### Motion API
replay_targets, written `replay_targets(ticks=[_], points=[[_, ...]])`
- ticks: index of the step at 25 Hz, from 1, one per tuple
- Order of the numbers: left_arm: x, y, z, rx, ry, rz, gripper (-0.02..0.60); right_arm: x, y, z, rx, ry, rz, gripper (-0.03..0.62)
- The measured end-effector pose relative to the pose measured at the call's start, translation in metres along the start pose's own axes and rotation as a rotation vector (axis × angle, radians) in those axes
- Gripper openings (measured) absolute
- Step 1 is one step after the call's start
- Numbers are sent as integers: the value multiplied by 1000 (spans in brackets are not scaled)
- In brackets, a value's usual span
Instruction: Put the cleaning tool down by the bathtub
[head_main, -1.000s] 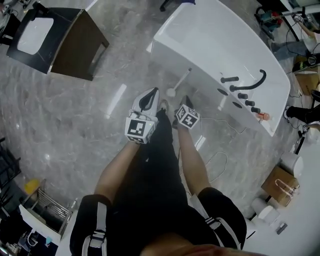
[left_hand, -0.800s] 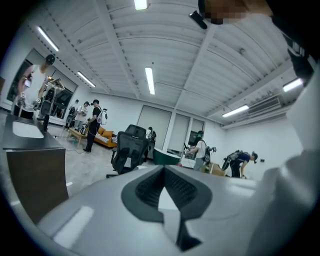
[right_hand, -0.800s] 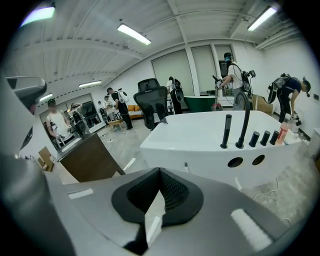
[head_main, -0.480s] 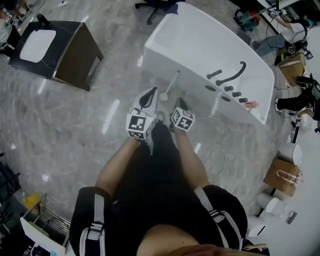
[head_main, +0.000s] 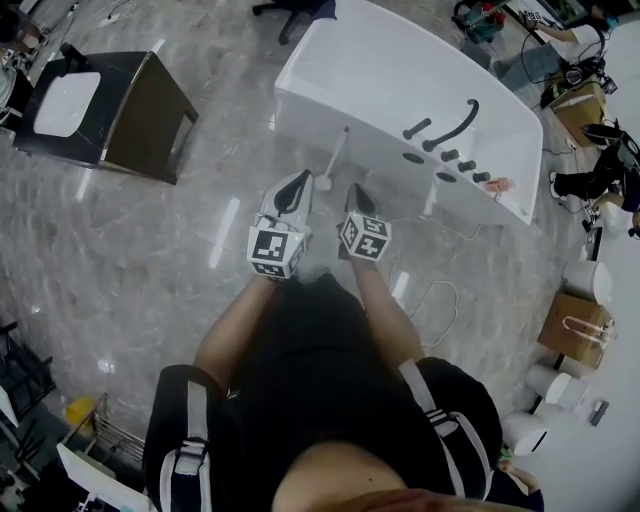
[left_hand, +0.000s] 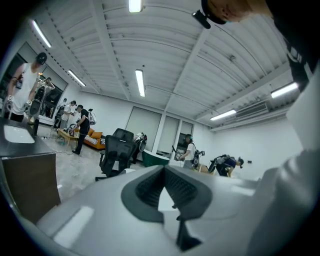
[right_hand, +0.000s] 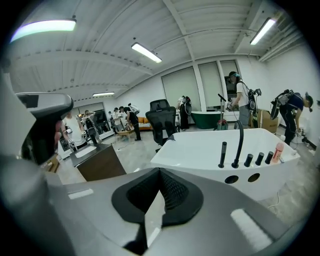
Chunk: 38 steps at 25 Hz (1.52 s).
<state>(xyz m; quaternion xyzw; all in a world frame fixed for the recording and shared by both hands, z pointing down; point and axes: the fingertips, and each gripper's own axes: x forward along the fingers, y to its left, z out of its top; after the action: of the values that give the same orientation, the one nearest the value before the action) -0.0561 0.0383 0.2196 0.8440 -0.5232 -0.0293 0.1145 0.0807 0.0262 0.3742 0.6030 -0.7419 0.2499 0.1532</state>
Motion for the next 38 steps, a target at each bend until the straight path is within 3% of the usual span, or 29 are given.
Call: replay_targets(ticks=[13,21,38], points=[[-6,-77,15,20,8,-70,8,-116,-13,63,-61,-191,65,-2],[-18,-123,10,23,10,-120,8,-178,-28,79,-52,-276,67,-2],[-29,-141,3,16,27,-128,8,-212,-22,92,-68,-329,116,-2]])
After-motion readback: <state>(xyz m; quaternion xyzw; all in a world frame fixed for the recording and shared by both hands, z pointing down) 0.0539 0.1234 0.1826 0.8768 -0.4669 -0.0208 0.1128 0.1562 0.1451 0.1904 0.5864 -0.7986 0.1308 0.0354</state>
